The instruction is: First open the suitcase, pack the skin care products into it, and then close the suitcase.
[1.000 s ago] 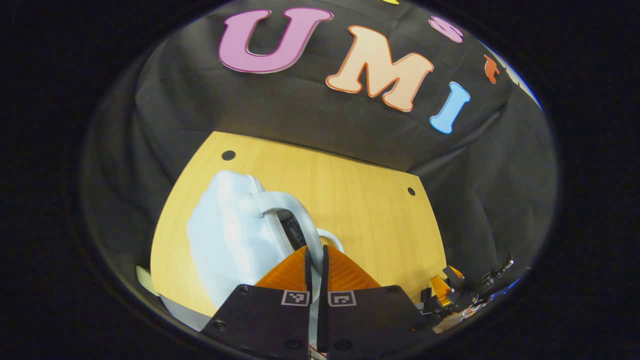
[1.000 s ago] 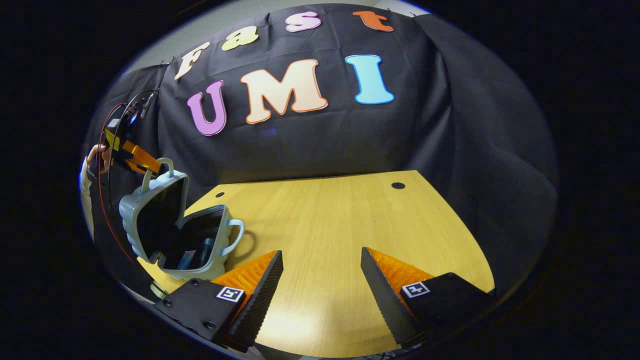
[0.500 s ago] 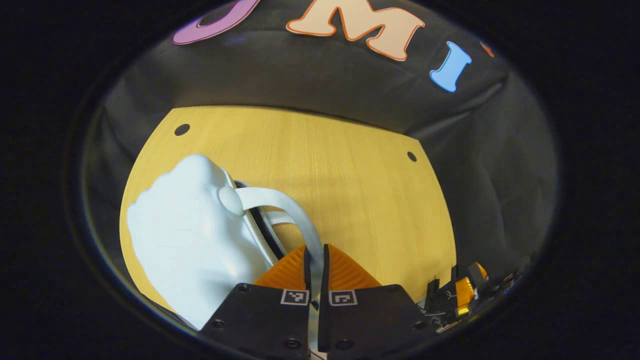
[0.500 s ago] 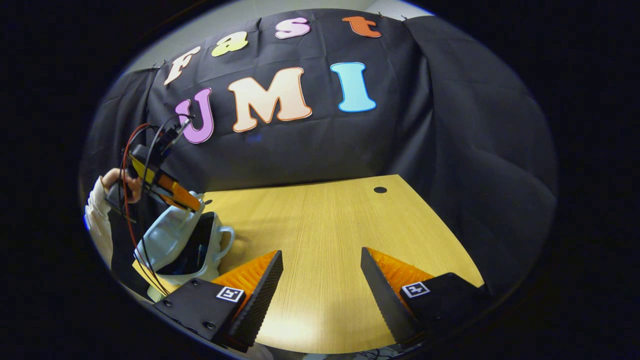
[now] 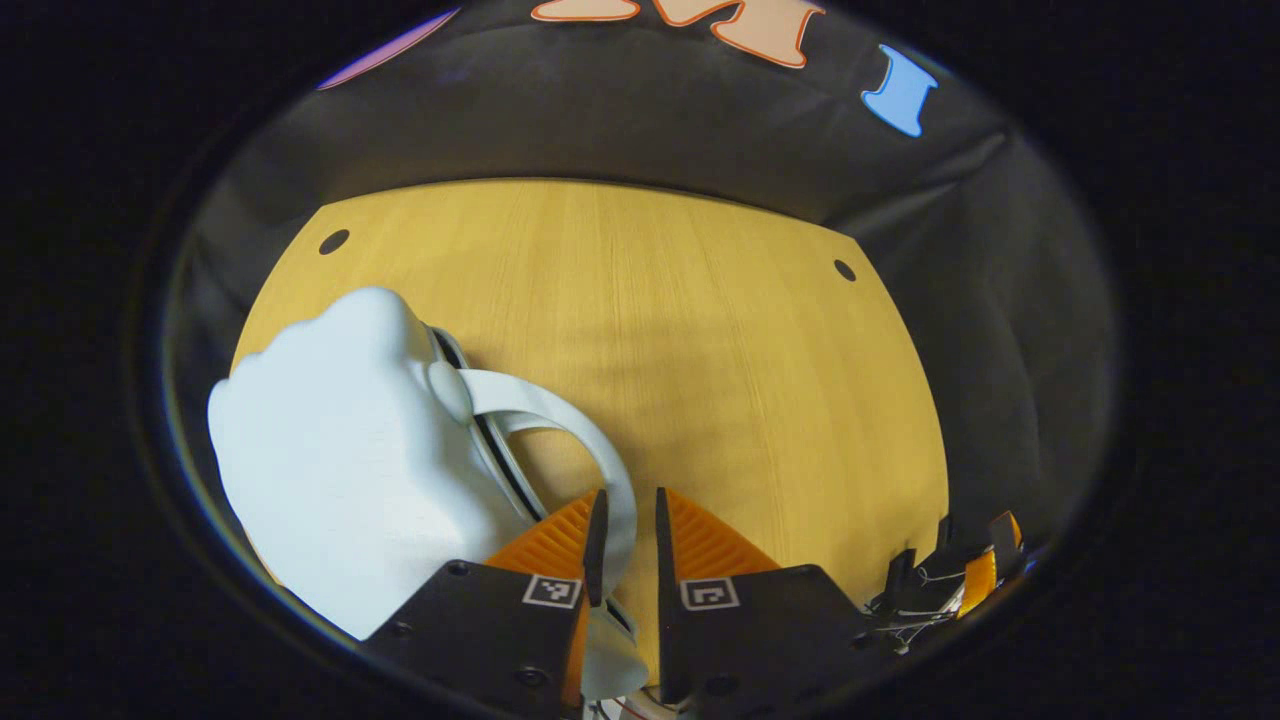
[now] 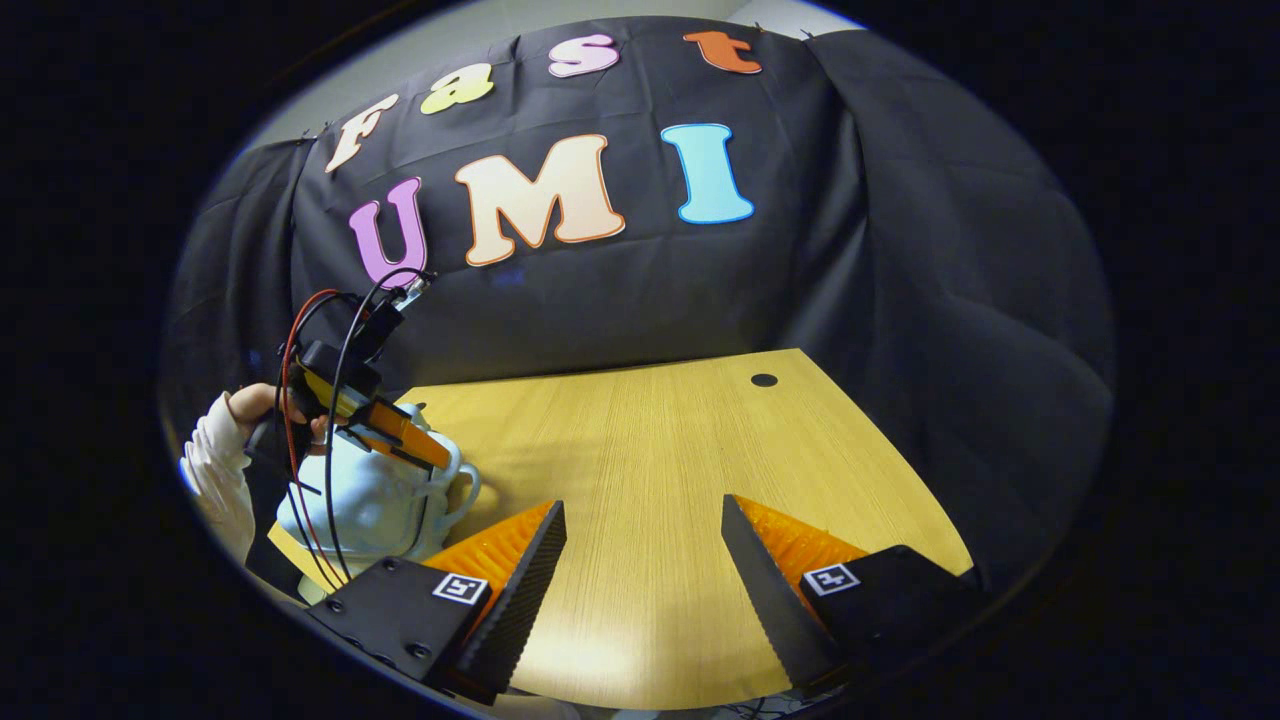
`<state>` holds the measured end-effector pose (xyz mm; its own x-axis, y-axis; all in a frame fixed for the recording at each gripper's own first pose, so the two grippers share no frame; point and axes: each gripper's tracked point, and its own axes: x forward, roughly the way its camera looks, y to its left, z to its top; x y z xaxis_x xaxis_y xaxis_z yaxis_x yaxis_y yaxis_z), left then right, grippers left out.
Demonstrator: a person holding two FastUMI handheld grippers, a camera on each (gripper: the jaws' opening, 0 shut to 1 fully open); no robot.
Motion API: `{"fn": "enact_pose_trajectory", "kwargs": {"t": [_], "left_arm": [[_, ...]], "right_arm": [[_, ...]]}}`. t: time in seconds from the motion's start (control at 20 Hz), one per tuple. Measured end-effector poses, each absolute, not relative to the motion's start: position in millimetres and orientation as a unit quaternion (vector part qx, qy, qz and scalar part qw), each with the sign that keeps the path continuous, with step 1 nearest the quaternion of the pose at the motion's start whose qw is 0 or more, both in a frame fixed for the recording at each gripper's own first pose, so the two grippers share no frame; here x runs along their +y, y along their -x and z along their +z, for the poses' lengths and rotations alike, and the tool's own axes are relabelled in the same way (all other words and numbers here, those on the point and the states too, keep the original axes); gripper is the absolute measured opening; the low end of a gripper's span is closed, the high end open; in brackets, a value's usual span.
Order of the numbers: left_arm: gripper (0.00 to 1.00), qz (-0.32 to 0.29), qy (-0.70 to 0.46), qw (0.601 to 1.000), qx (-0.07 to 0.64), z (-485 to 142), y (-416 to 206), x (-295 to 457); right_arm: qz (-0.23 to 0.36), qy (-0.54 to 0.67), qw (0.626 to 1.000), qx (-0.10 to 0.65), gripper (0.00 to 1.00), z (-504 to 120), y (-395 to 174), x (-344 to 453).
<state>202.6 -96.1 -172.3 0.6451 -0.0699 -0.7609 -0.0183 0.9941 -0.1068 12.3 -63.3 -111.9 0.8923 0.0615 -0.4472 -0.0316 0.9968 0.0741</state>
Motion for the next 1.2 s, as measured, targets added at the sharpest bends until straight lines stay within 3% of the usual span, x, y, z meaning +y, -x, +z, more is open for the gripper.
{"fn": "enact_pose_trajectory", "kwargs": {"t": [0.1, 0.15, 0.3, 0.35, 0.4, 0.8, 1.1, 1.2], "left_arm": [[0.34, -0.013, 0.045, 0.909, 0.413, -165.9, -202.9, -103.0], [0.63, -0.016, 0.039, 0.914, 0.404, -161.5, -199.7, -109.7], [0.77, -0.024, 0.013, 0.929, 0.368, -144.0, -188.1, -124.6], [0.93, -0.022, -0.001, 0.935, 0.353, -136.9, -186.9, -127.3], [0.97, -0.021, -0.015, 0.941, 0.337, -130.7, -180.9, -130.5], [0.95, -0.029, -0.074, 0.981, 0.178, -63.0, -157.7, -163.3], [0.92, -0.042, -0.118, 0.978, 0.169, -71.0, -139.3, -189.6], [0.95, -0.049, -0.119, 0.976, 0.175, -78.6, -136.5, -200.7]], "right_arm": [[0.024, -0.033, 0.973, 0.227, 0.98, -108.6, -13.6, -67.0], [0.025, -0.034, 0.974, 0.224, 0.98, -106.2, -14.6, -68.5], [0.026, -0.033, 0.976, 0.212, 0.98, -98.2, -17.8, -75.0], [0.026, -0.033, 0.977, 0.209, 0.98, -95.0, -18.3, -76.9], [0.027, -0.034, 0.978, 0.205, 0.98, -91.5, -18.7, -78.8], [0.04, -0.04, 0.981, 0.186, 0.98, -66.4, -14.6, -93.9], [0.051, -0.016, 0.982, 0.183, 0.98, -59.7, -13.3, -108.8], [0.056, -0.013, 0.981, 0.183, 0.98, -58.3, -13.6, -112.1]]}}
